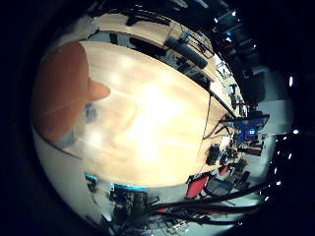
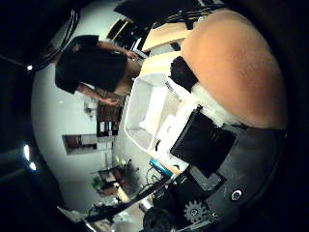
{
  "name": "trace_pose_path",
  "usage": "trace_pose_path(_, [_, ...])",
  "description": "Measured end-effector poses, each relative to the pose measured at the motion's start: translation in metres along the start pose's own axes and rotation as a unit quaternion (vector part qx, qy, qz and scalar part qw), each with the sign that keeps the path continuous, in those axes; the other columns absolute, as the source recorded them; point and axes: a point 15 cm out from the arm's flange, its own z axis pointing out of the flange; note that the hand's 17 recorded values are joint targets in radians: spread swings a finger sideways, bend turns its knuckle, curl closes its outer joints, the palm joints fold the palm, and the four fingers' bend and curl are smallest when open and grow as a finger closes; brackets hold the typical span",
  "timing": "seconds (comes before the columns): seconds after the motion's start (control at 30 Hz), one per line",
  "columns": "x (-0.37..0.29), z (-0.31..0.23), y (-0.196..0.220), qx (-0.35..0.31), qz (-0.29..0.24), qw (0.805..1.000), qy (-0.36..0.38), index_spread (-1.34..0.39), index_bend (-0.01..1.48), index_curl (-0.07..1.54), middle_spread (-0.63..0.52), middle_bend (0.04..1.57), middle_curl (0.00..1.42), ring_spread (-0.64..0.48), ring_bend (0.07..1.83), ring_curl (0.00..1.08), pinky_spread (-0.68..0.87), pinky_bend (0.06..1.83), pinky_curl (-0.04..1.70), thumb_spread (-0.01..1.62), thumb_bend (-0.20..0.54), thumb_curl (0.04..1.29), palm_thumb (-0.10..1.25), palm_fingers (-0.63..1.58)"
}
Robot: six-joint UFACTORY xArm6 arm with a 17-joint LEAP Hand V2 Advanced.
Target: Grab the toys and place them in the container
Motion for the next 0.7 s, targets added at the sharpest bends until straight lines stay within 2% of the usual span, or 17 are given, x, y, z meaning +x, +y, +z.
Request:
trace_pose_path(0.4, [-0.151,0.025,-0.043,-0.002,-0.095,0.995,-0.021,-0.27,1.06,0.67,-0.18,1.29,0.64,-0.19,1.43,0.54,-0.26,1.32,0.59,1.29,-0.011,0.39,0.8,1.25])
trace_pose_path(0.7, [-0.207,0.046,-0.053,-0.007,-0.13,0.991,-0.029,-0.27,1.05,0.67,-0.18,1.3,0.64,-0.19,1.43,0.53,-0.26,1.31,0.6,1.29,-0.011,0.39,0.8,1.25])
